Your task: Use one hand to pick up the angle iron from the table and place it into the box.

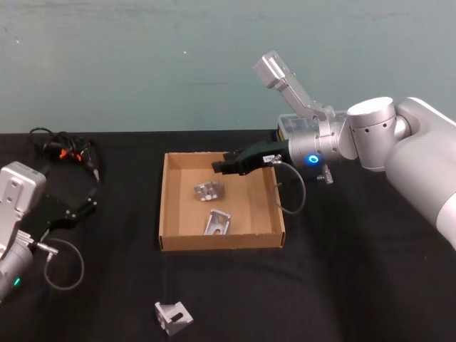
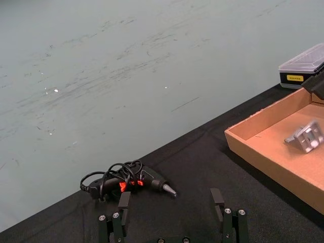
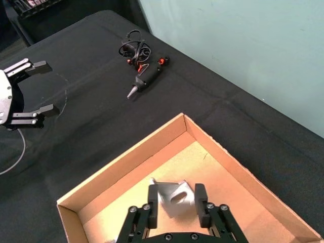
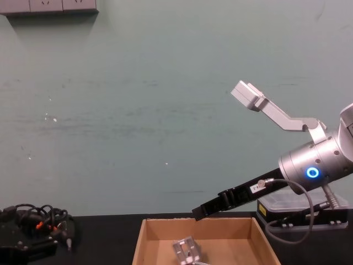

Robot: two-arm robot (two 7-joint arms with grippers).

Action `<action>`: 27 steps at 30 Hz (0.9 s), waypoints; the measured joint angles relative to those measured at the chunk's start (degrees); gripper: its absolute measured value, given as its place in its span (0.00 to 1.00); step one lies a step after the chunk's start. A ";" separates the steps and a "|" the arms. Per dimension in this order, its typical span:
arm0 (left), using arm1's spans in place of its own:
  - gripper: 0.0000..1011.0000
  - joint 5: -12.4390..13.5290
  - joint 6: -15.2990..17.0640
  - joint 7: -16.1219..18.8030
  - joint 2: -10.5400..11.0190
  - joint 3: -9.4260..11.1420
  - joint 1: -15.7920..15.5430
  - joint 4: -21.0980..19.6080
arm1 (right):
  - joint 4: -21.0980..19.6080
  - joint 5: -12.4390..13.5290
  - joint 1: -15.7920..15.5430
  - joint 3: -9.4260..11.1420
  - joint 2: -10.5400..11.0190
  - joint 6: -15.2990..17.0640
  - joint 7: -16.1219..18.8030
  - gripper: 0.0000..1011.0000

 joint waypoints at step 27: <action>0.99 0.00 0.00 0.00 0.00 0.00 0.00 0.00 | -16.54 2.47 -9.24 4.07 7.22 -3.03 0.32 0.99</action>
